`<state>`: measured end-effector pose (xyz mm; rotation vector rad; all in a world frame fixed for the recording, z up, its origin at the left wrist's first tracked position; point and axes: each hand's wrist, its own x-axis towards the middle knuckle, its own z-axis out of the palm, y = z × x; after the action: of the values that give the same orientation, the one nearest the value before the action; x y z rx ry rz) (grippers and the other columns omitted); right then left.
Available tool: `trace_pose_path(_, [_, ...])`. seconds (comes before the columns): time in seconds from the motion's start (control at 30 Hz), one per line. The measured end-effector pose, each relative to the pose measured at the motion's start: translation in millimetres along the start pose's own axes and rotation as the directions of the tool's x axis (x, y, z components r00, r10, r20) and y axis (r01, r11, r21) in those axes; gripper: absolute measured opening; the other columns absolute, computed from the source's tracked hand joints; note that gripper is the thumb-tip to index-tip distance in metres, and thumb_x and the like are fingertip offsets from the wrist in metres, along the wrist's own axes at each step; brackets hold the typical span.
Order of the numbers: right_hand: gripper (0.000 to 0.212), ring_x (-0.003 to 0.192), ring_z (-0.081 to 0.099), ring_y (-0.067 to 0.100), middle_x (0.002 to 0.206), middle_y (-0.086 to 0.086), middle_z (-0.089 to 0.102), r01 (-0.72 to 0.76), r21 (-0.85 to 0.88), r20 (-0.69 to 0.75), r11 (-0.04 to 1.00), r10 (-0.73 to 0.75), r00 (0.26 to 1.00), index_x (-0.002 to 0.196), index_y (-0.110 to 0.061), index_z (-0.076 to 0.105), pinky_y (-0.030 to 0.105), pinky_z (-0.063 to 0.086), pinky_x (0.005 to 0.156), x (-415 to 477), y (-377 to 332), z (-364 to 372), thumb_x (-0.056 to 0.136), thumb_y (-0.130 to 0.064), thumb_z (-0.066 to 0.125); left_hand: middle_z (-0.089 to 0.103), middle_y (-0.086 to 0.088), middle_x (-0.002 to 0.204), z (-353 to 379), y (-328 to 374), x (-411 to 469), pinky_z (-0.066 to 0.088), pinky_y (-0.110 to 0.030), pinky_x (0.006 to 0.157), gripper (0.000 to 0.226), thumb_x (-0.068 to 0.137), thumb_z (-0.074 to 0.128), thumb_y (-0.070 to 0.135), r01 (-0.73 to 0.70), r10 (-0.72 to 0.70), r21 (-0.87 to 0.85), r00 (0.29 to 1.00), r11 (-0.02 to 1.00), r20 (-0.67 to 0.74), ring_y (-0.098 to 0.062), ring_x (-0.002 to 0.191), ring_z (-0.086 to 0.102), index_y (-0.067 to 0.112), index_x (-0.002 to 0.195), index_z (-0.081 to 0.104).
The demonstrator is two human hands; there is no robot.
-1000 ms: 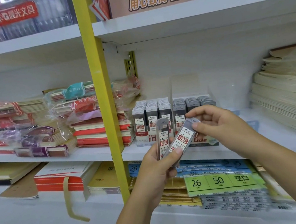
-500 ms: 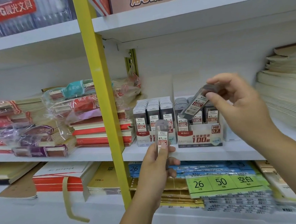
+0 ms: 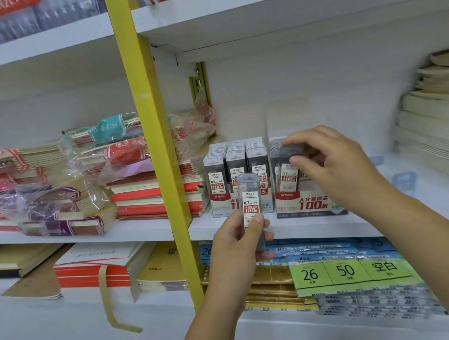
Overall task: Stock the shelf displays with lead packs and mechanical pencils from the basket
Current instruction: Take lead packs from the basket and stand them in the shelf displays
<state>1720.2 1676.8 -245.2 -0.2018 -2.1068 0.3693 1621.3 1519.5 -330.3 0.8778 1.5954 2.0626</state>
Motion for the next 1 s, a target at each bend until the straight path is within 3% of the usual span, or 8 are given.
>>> trace_pose_path(0.27, [0.045, 0.115, 0.031, 0.017, 0.123, -0.002, 0.048, -0.025, -0.415, 0.08, 0.91, 0.064, 0.995, 0.141, -0.031, 0.047, 0.034, 0.031, 0.098, -6, 2, 8, 0.097, -0.025, 0.051, 0.074, 0.006, 0.088, 3, 3, -3, 0.057, -0.022, 0.061, 0.015, 0.098, 0.06, 0.033, -0.014, 0.013, 0.036, 0.999, 0.999, 0.029, -0.007, 0.079, 0.07, 0.04, 0.096, 0.074])
trace_pose_path(0.37, [0.036, 0.111, 0.041, 0.009, 0.116, -0.007, 0.057, -0.022, -0.198, 0.006, 0.98, 0.024, 1.0, 0.132, -0.024, 0.058, 0.026, 0.036, 0.097, -10, -10, 4, 0.098, -0.025, 0.05, 0.074, 0.007, 0.088, 5, 6, -4, 0.057, -0.021, 0.061, 0.021, 0.098, 0.059, 0.033, -0.037, 0.033, 0.058, 0.997, 0.998, 0.069, -0.006, 0.079, 0.07, 0.048, 0.091, 0.073])
trace_pose_path(0.47, [0.025, 0.096, 0.057, -0.012, 0.099, -0.026, 0.067, -0.177, 0.225, 0.225, 0.958, 0.125, 0.966, 0.118, -0.045, 0.062, 0.003, 0.043, 0.076, -13, -26, -5, 0.096, -0.037, 0.053, 0.074, 0.008, 0.087, 8, 8, -3, 0.056, -0.02, 0.059, 0.018, 0.098, 0.06, 0.031, -0.051, 0.044, 0.062, 0.993, 0.997, 0.105, -0.005, 0.078, 0.07, 0.041, 0.094, 0.074])
trace_pose_path(0.57, [0.026, 0.086, 0.066, 0.004, 0.09, -0.012, 0.071, -0.23, 0.274, 0.368, 0.934, 0.12, 0.922, 0.112, -0.048, 0.059, 0.02, 0.053, 0.075, -19, -30, -7, 0.093, -0.031, 0.06, 0.073, 0.008, 0.085, 11, 9, -3, 0.056, -0.02, 0.06, 0.02, 0.099, 0.06, 0.028, -0.073, 0.061, 0.082, 0.987, 0.994, 0.146, -0.005, 0.076, 0.069, 0.04, 0.092, 0.074])
trace_pose_path(0.73, [0.031, 0.077, 0.067, 0.015, 0.084, -0.005, 0.071, -0.173, 0.448, 0.023, 0.877, 0.182, 0.983, 0.1, -0.042, 0.061, 0.022, 0.053, 0.06, -16, -28, -17, 0.092, -0.012, 0.061, 0.065, 0.03, 0.103, 17, 7, -4, 0.05, -0.008, 0.073, 0.026, 0.096, 0.062, 0.038, -0.215, 0.192, 0.297, 0.976, 0.93, 0.102, 0.011, 0.095, 0.06, 0.063, 0.102, 0.062])
trace_pose_path(0.83, [0.033, 0.087, 0.067, 0.014, 0.092, -0.007, 0.07, -0.026, 0.391, -0.213, 0.92, 0.118, 0.97, 0.104, -0.045, 0.058, 0.028, 0.056, 0.072, -11, -24, -29, 0.094, -0.013, 0.06, 0.05, 0.036, 0.126, 16, 2, -2, 0.042, -0.015, 0.102, 0.038, 0.097, 0.06, 0.041, -0.261, 0.252, 0.415, 0.965, 0.871, 0.078, 0.017, 0.12, 0.045, 0.052, 0.131, 0.05])
trace_pose_path(0.9, [0.035, 0.086, 0.063, 0.002, 0.094, -0.015, 0.067, 0.047, 0.268, -0.251, 0.962, 0.023, 0.968, 0.11, -0.042, 0.057, 0.014, 0.051, 0.073, -10, -23, -32, 0.094, -0.012, 0.06, 0.039, 0.031, 0.146, 16, -2, -2, 0.035, -0.029, 0.116, 0.05, 0.098, 0.056, 0.043, -0.243, 0.217, 0.474, 0.97, 0.846, 0.109, 0.007, 0.136, 0.036, 0.046, 0.146, 0.04])
trace_pose_path(1.0, [0.032, 0.084, 0.059, -0.005, 0.093, -0.023, 0.061, 0.067, 0.097, -0.196, 0.993, -0.047, 0.979, 0.114, -0.034, 0.056, 0.009, 0.047, 0.073, -10, -21, -28, 0.094, -0.009, 0.059, 0.027, 0.032, 0.154, 18, -6, -3, 0.024, -0.026, 0.119, 0.056, 0.101, 0.05, 0.047, -0.259, 0.19, 0.575, 0.965, 0.776, 0.178, 0.011, 0.139, 0.021, 0.047, 0.152, 0.027])
